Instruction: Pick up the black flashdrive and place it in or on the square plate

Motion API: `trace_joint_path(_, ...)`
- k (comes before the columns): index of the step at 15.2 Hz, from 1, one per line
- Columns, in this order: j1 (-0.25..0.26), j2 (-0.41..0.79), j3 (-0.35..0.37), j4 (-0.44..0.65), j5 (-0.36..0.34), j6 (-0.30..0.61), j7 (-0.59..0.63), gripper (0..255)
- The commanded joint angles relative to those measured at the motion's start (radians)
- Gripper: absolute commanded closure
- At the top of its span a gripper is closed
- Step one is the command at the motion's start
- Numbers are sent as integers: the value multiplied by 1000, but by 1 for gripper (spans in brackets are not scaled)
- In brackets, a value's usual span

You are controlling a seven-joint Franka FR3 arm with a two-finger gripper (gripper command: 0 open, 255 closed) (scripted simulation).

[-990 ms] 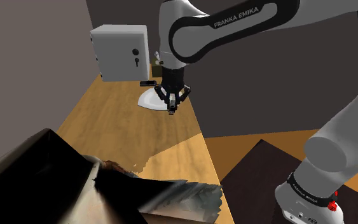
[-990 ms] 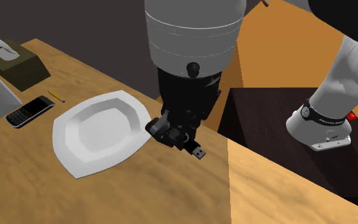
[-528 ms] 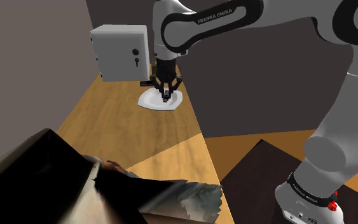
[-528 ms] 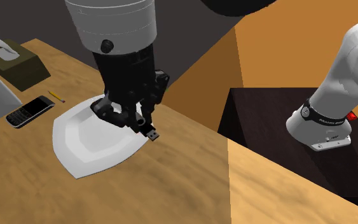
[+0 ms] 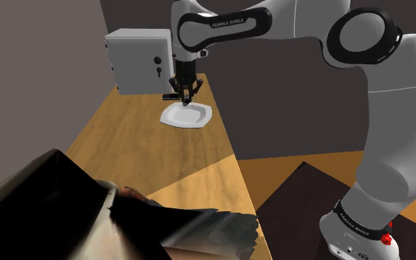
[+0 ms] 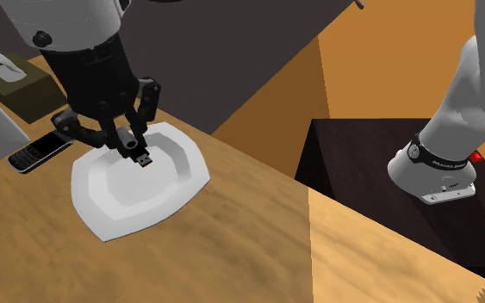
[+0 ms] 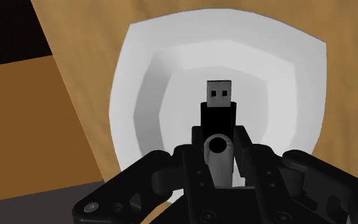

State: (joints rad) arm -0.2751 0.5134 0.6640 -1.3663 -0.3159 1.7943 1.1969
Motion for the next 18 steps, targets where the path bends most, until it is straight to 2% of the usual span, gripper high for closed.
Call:
trace_joint_path(1,19,45,-13,74,-19,-32,-11,255)
trace_joint_path(15,0,77,-30,-81,-46,145,14,255)
trace_joint_path(18,0,77,-30,-81,-46,145,14,255)
